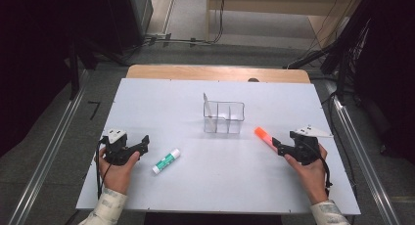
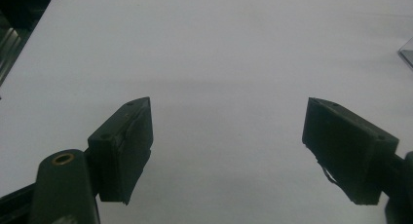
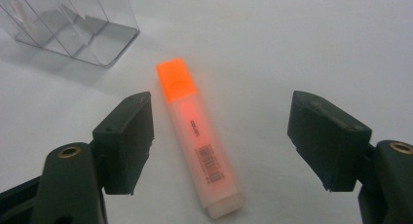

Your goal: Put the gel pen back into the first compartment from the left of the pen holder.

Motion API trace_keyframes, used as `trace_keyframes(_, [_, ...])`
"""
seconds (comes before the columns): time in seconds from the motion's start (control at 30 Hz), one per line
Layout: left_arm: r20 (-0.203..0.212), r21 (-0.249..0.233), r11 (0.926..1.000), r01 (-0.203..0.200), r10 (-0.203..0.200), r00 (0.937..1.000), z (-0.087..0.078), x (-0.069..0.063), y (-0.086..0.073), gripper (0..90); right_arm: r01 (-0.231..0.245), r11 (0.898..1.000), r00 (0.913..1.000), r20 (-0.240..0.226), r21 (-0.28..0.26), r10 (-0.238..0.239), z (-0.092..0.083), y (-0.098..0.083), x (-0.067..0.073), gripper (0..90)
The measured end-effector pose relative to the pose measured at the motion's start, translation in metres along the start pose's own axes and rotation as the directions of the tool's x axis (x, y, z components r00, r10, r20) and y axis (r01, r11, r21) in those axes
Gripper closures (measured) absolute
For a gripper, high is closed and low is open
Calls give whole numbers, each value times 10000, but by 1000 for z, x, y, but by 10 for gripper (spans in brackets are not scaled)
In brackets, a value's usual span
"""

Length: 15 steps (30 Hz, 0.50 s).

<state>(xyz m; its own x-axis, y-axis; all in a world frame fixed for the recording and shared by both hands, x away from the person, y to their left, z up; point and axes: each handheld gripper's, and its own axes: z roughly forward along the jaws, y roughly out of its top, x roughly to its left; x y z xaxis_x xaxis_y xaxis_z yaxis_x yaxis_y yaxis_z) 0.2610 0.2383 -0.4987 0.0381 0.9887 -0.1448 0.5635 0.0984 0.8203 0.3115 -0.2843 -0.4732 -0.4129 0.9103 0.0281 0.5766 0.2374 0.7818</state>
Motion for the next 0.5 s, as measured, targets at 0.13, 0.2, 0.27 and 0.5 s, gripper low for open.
trace_keyframes(0.13, [8,-11,10000,15,-15,10000,0,0,0,196,-108,9999,9999,97,-5,108,-2,-2,-3,237])
trace_keyframes(0.2, [1,11,10000,-19,19,10000,0,-1,0,195,-157,9999,9998,131,23,157,-3,-4,-5,237])
trace_keyframes(0.27, [-3,14,10000,-29,29,10000,0,0,0,196,-206,9998,9997,145,59,205,-4,-5,-7,237])
trace_keyframes(0.5, [-10,19,10000,-41,41,10000,0,-1,0,196,-270,9996,9993,266,128,267,-6,-9,-12,237])
